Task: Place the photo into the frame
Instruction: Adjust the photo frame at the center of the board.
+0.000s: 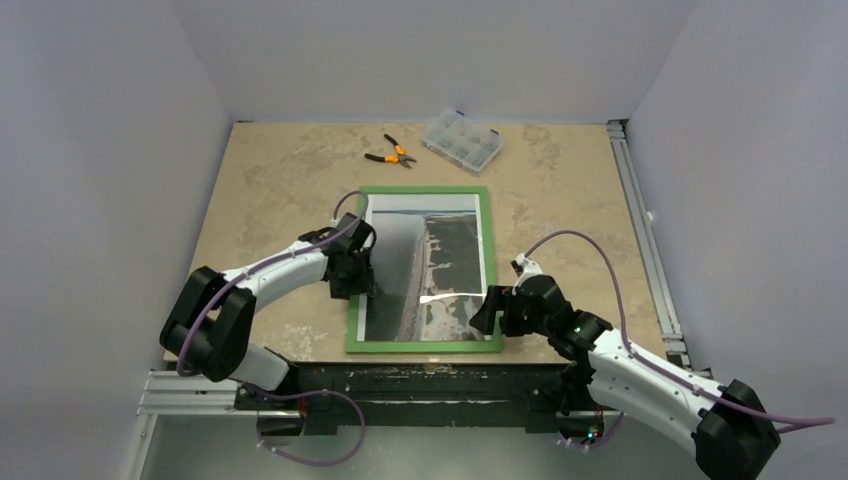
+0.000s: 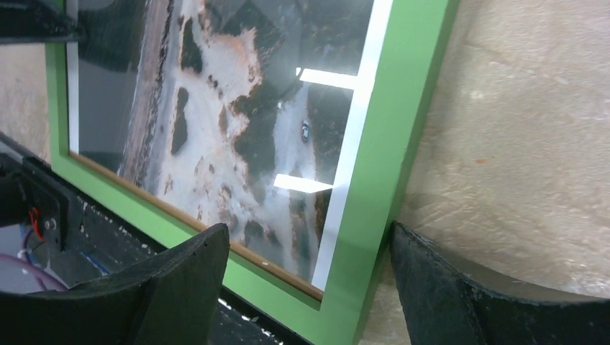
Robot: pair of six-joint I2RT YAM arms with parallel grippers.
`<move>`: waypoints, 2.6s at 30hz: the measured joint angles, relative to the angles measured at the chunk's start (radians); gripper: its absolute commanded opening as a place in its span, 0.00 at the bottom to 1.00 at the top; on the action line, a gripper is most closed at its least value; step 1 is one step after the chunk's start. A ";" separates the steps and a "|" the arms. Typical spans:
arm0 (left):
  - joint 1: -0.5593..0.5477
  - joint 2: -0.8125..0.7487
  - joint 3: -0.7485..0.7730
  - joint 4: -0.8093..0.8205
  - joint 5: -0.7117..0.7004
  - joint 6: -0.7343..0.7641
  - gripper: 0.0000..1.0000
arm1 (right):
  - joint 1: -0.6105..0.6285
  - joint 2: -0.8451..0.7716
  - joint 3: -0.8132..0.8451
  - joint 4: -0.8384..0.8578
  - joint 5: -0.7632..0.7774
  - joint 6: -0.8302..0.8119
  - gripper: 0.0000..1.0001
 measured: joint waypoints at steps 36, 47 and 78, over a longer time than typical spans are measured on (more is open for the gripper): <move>-0.140 -0.146 0.132 0.001 -0.014 0.016 0.86 | 0.414 0.290 0.339 0.029 -0.074 0.008 0.90; -0.132 -0.443 -0.127 -0.167 -0.046 -0.215 0.65 | 0.100 0.230 0.406 -0.126 0.021 -0.077 0.92; -0.049 0.057 0.081 -0.057 -0.045 -0.006 0.00 | -0.197 0.223 0.471 -0.250 -0.070 -0.160 0.92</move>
